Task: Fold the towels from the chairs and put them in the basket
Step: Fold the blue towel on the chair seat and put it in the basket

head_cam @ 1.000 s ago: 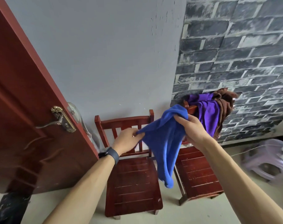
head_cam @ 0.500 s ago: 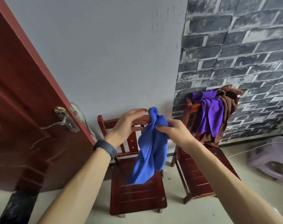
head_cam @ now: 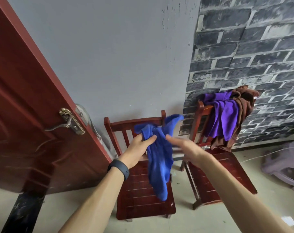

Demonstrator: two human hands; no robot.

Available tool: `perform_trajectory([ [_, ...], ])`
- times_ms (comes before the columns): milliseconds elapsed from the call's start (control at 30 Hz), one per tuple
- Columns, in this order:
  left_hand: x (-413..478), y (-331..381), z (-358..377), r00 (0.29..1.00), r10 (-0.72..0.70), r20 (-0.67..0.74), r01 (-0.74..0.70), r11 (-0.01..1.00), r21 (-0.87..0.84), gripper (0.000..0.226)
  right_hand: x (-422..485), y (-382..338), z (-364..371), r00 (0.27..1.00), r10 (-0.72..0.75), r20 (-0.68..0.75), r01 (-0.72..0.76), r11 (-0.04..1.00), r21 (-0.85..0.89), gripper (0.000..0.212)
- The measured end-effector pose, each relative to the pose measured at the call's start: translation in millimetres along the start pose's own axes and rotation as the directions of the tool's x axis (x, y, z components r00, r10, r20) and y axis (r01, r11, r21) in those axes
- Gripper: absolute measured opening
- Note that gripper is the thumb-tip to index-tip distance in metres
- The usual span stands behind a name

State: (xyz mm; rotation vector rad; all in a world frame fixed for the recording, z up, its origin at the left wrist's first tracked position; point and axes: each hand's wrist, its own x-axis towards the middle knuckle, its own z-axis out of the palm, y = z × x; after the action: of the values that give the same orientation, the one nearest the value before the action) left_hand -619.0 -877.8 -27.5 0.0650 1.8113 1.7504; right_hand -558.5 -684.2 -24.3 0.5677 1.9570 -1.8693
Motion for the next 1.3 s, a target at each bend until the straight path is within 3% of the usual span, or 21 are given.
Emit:
perform_trajectory([
  [33,-0.1,2.2,-2.5,0.998,-0.049,0.033,0.050,0.998,-0.029,0.023,-3.1,13.1,5.2,0.998,0.022,0.064,-0.019,0.999,-0.046,0.057],
  [100,1.8,0.5,-5.9,0.993,-0.104,0.059,0.105,0.994,-0.010,0.034,-1.6,31.7,10.4,0.998,-0.062,0.020,0.063,0.995,-0.075,0.043],
  [200,1.6,-13.1,-8.2,0.986,-0.168,0.014,0.168,0.985,0.035,0.036,0.4,32.5,11.7,0.977,-0.169,-0.127,0.179,0.982,0.066,0.018],
  [300,-2.4,-31.9,-3.2,0.948,-0.319,0.013,0.318,0.947,0.033,0.029,1.8,24.5,12.4,0.978,-0.158,-0.138,0.183,0.965,0.186,0.018],
  [500,1.4,-55.8,-5.8,0.938,-0.325,-0.124,0.295,0.932,-0.211,0.023,9.3,18.8,6.7,0.978,-0.143,-0.153,0.174,0.962,0.210,0.019],
  [600,1.2,-55.2,-28.9,0.903,-0.361,-0.232,0.290,0.912,-0.290,0.029,19.0,20.1,-12.0,0.936,-0.159,-0.315,0.208,0.970,0.129,0.018],
  [733,-1.8,-46.3,-66.2,0.949,-0.259,-0.180,0.189,0.924,-0.331,0.042,25.9,15.7,-38.0,0.860,-0.249,-0.445,0.251,0.966,-0.055,0.022],
  [767,-4.0,-42.4,-72.2,0.955,-0.235,-0.179,0.179,0.942,-0.283,0.051,27.0,13.4,-43.2,0.841,-0.283,-0.461,0.259,0.959,-0.115,0.024],
  [833,-5.6,-34.5,-83.2,0.960,-0.170,-0.225,0.181,0.983,0.030,0.057,31.8,11.4,-53.5,0.800,-0.335,-0.499,0.238,0.939,-0.249,0.027],
  [900,-5.2,-29.1,-96.2,0.954,-0.082,-0.289,0.188,0.914,0.359,0.052,34.3,10.6,-60.1,0.774,-0.329,-0.541,0.165,0.930,-0.329,0.028],
  [967,-4.6,-24.0,-107.5,0.938,-0.021,-0.345,0.175,0.890,0.422,0.039,34.4,12.0,-60.5,0.762,-0.305,-0.572,0.118,0.933,-0.341,0.027],
  [1100,-6.4,-22.0,-115.1,0.903,-0.076,-0.422,0.148,0.979,0.141,0.021,40.3,20.1,-54.3,0.764,-0.248,-0.596,0.053,0.944,-0.326,0.029],
  [1167,-6.9,-28.4,-120.3,0.874,-0.092,-0.477,0.133,0.990,0.054,0.022,45.0,24.4,-53.5,0.778,-0.173,-0.604,0.084,0.981,-0.172,0.032],
  [1233,-9.6,-32.8,-124.8,0.843,-0.081,-0.532,0.117,0.992,0.035,0.022,48.2,26.9,-54.8,0.840,-0.091,-0.534,0.128,0.991,0.032,0.035],
  [1300,-11.9,-34.6,-128.6,0.830,-0.086,-0.551,0.082,0.996,-0.032,0.021,46.4,28.3,-55.7,0.928,-0.090,-0.361,0.139,0.984,0.111,0.031],
])
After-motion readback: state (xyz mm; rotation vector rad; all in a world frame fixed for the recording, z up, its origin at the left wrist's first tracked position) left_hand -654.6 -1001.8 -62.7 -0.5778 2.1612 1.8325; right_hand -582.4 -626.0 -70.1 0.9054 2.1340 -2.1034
